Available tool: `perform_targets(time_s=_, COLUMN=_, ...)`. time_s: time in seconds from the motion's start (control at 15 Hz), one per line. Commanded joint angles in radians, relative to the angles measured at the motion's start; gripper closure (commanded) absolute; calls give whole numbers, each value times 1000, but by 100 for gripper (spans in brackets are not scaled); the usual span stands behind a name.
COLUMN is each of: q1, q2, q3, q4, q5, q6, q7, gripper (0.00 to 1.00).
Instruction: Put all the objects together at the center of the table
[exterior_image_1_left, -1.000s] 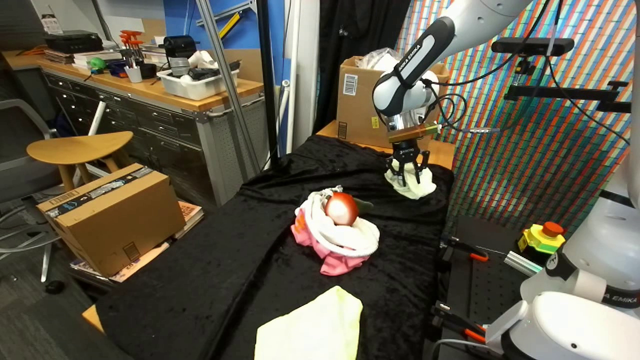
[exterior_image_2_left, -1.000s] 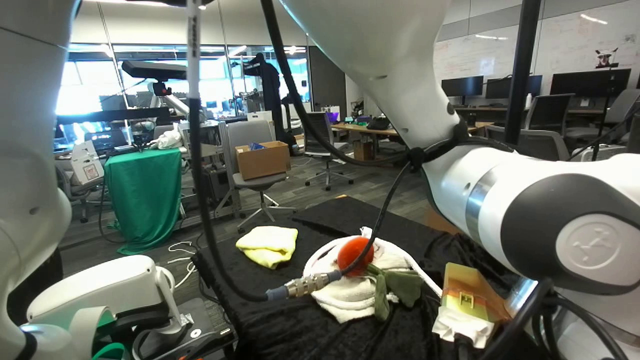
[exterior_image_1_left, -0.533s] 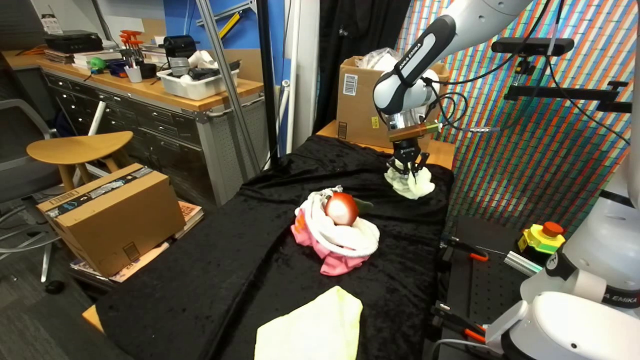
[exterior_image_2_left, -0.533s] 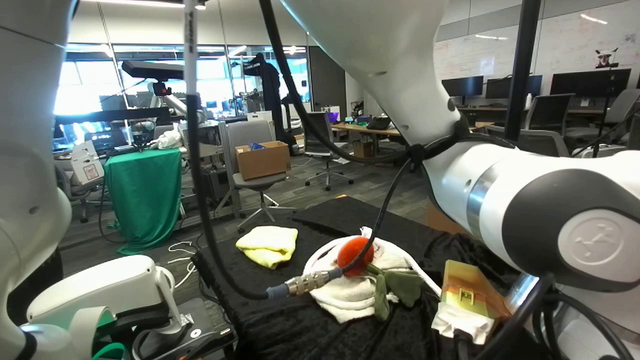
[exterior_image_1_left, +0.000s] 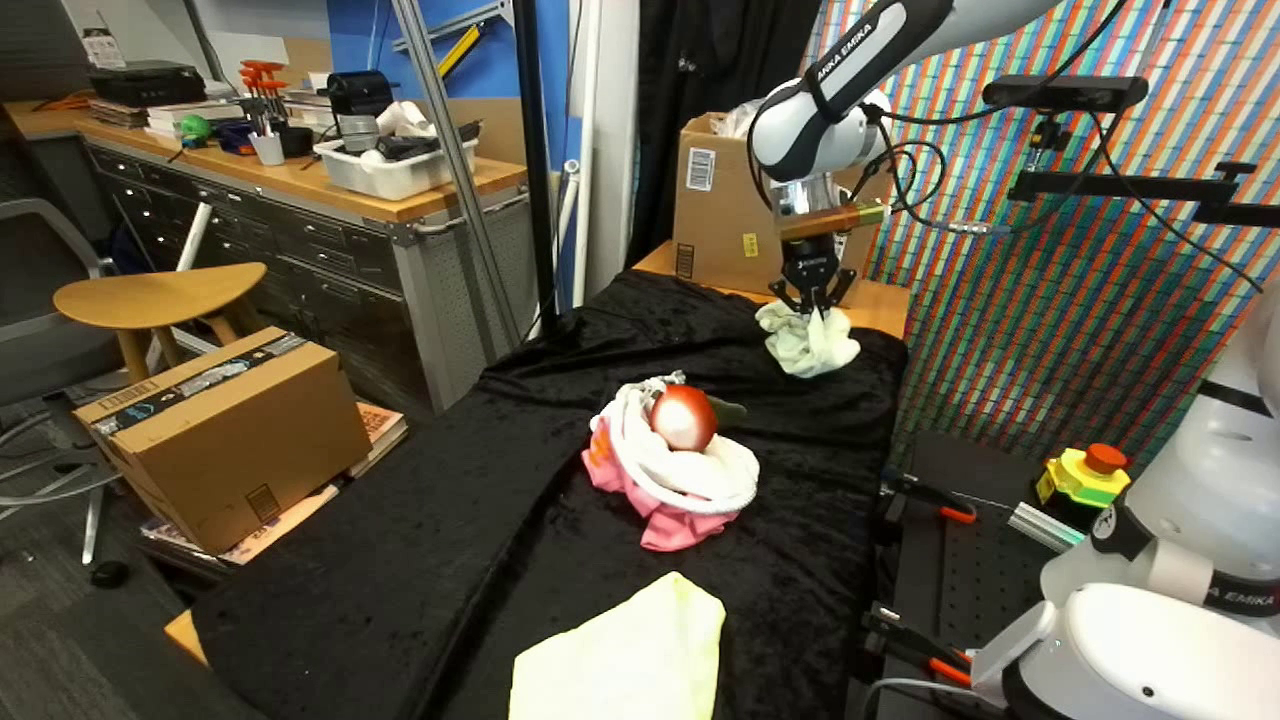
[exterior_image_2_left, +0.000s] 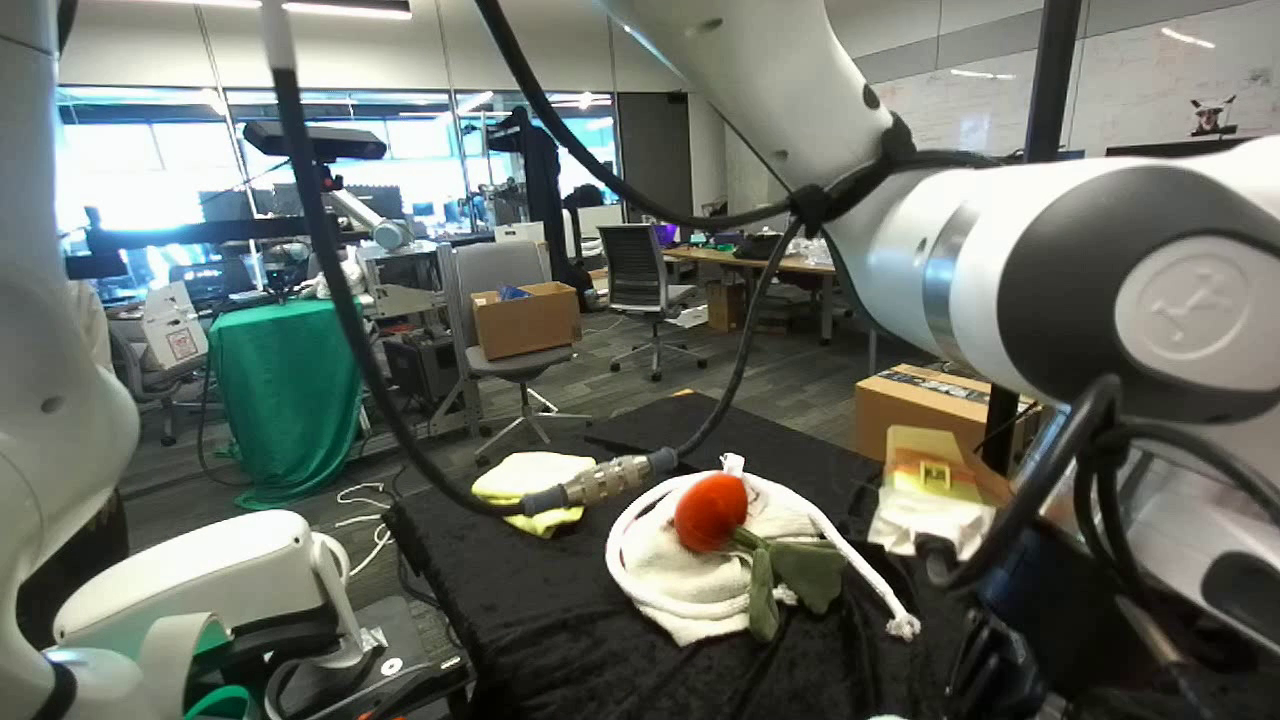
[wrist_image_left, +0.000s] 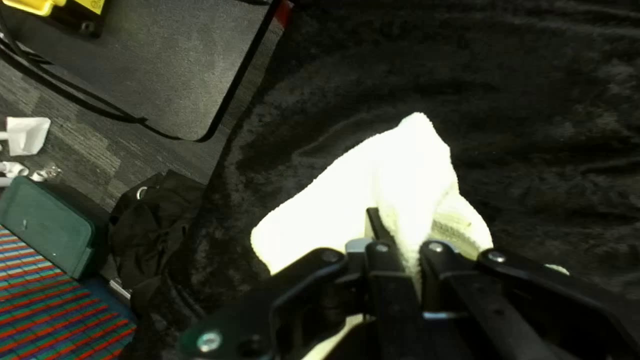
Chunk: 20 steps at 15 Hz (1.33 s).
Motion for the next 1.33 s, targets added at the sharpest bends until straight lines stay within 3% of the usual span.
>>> perform_targets(time_s=0.0, q1=33, q2=-133, q3=14, q4=-33, q5=-35, q6=-41, q7=-24, gripper=94)
perform_targets(time_s=0.47, q1=110, q2=-318, q3=127, q4=-43, q5=-107, q6=-71, q7=-104, gripper=94)
perform_targets(time_s=1.27, q1=258, q2=-482, q3=338, q4=-106, q5=-99, q6=-42, q7=-309, gripper=94)
